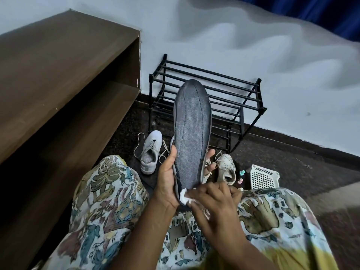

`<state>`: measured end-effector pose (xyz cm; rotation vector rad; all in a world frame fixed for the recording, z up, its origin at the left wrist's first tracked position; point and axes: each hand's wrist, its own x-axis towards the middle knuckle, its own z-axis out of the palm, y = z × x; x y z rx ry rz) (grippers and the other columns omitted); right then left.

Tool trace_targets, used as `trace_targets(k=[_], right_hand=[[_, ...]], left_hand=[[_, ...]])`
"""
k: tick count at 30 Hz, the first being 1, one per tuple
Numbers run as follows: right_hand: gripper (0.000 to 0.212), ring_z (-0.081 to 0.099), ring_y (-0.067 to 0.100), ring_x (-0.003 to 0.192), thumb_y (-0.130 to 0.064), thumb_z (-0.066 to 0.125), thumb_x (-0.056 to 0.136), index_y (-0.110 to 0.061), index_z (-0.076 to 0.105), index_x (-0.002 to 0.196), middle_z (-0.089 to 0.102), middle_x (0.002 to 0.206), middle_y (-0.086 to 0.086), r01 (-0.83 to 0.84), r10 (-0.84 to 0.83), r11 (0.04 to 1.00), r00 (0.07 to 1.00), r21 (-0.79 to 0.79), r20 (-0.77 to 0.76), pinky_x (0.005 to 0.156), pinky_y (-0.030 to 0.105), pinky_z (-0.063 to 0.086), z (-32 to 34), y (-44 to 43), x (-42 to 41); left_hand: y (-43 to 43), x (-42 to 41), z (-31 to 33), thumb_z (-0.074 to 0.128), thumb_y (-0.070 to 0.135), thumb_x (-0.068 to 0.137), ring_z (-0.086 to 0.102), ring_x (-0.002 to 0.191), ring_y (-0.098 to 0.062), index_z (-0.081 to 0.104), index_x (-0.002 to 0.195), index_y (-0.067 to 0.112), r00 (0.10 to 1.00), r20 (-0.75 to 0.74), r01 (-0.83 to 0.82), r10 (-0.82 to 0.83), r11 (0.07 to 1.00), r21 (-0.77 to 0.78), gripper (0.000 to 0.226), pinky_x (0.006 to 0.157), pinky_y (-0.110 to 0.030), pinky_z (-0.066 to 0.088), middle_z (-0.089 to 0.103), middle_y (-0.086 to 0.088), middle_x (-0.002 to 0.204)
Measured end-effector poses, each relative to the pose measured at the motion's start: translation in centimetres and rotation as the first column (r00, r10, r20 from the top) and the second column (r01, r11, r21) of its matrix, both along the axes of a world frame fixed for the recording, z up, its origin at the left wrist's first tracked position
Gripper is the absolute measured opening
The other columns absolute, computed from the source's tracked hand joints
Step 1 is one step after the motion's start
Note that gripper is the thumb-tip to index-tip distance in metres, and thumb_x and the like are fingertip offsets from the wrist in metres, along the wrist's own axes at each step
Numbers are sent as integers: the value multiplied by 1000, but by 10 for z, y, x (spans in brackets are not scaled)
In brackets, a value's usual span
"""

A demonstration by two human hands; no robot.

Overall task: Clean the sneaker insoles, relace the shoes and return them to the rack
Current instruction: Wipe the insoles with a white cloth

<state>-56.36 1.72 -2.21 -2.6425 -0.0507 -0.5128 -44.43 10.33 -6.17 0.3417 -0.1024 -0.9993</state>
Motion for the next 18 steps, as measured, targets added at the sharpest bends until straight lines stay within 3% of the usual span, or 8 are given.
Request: trace_targets(k=[3,8,15,18], right_hand=[[15,44,6,91,-35,56,89,-36,64,101,52,94,-21,-57,57,998,998,17,35,82,27,28,-2,-3,-7],[16,45,9,91,-34,55,88,-35,66,100,54,92,-20,-56,55,998,998,10,27,82,27,26,1,0,2],[21,43,13,89,-33,51,85,-31,69,97,60,91,-13,90,-89,996,995,-22,44,77,32,29,18,-4,48],[22,44,14,88,-35,51,86,-30,69,98,61,89,-10,141,-138,989,986,-32,93,76,36,33,24,-9,70]], left_hand=[[0,-1,1,31,61,89,66,97,-24,62,123,9,999,7,-31,31,999,33,69,83,-37,54,64,-10,122],[2,2,8,34,61,88,66,94,-26,63,122,8,999,-4,-54,54,998,-21,69,89,-38,51,65,-13,118],[-2,-5,19,36,70,85,47,127,-34,40,135,-9,992,-6,123,-124,986,-109,94,107,-44,36,49,-27,134],[-6,-7,17,31,65,90,43,132,-29,43,136,-3,996,-26,79,-81,994,-78,82,110,-41,34,47,-22,138]])
